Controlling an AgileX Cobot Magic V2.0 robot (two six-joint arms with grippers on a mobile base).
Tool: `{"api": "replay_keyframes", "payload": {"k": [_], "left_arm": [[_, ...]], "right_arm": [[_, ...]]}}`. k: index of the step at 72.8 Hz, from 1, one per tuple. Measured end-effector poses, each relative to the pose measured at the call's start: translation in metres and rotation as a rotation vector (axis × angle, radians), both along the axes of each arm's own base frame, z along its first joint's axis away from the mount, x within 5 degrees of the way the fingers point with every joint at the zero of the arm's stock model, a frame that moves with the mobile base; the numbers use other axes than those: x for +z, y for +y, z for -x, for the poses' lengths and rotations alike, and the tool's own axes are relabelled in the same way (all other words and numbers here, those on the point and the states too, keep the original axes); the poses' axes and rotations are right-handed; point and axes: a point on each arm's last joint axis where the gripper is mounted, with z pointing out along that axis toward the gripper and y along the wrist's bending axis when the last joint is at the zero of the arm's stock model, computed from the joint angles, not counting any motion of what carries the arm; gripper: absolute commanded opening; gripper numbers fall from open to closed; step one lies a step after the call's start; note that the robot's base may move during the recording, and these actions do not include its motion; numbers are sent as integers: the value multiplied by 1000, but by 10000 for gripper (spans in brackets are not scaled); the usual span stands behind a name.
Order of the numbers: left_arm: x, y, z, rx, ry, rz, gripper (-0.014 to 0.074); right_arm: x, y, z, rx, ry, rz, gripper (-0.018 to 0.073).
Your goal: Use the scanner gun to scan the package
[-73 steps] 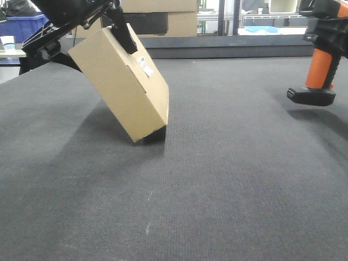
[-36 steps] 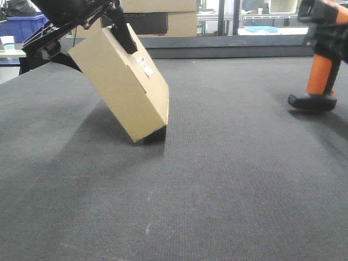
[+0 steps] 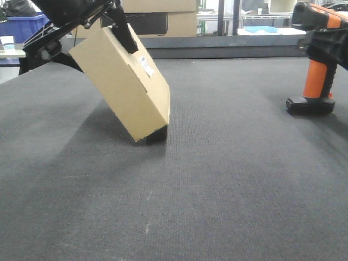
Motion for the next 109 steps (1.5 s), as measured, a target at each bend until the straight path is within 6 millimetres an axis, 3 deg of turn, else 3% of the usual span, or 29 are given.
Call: {"api": "replay_keyframes", "payload": {"k": [12, 35, 62, 71, 83, 92, 101, 109], "left_arm": [[0, 0, 0, 0, 0, 0, -111], [0, 0, 0, 0, 1, 2, -111], [4, 3, -1, -24, -17, -60, -111], [15, 10, -3, -59, -58, -173, -111], [35, 32, -2, -52, -115, -310, -111], [39, 64, -5, 0, -108, -404, -111], [37, 94, -7, 36, -68, -492, -111], [36, 106, -7, 29, -61, -541, -111]], "right_arm": [[-3, 3, 2, 39, 18, 27, 511], [-13, 9, 26, 76, 93, 47, 510], [-4, 16, 72, 92, 142, 61, 491], [8, 18, 92, 90, 145, 75, 362], [28, 20, 114, 86, 114, 97, 48], [42, 21, 128, 79, 100, 115, -171], [57, 22, 140, 68, 83, 134, -168], [67, 22, 149, 67, 63, 157, -168]]}}
